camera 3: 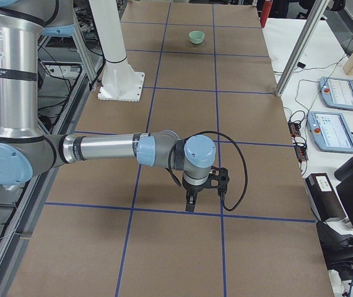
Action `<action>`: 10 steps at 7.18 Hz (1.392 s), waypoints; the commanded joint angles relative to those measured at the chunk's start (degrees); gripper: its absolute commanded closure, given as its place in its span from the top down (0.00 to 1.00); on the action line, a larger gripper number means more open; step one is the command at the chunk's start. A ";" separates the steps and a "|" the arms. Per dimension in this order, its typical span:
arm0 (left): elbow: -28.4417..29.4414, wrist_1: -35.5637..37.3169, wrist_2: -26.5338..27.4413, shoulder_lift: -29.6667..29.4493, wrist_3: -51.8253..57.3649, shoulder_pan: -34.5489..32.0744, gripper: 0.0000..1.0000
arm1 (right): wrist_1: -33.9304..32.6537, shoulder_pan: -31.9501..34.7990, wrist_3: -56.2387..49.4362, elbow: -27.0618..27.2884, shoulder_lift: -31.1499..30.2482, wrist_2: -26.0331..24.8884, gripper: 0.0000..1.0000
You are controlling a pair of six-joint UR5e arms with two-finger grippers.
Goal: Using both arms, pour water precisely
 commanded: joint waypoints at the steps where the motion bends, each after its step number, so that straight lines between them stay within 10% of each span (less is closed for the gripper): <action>1: -0.89 -0.25 -6.83 -0.68 -2.93 0.98 1.00 | 0.00 0.15 0.00 0.16 0.07 0.03 0.99; 4: -0.71 -2.34 -7.58 -2.79 -16.82 5.09 1.00 | 0.09 0.59 -0.09 0.25 0.25 0.03 0.99; 7: -0.09 -28.21 -0.76 3.25 -46.74 20.00 1.00 | 0.09 0.59 -0.09 0.25 0.16 0.12 0.99; 10: 4.90 -35.64 4.36 3.45 -51.91 29.17 1.00 | 0.09 0.59 -0.09 0.34 0.16 0.12 0.99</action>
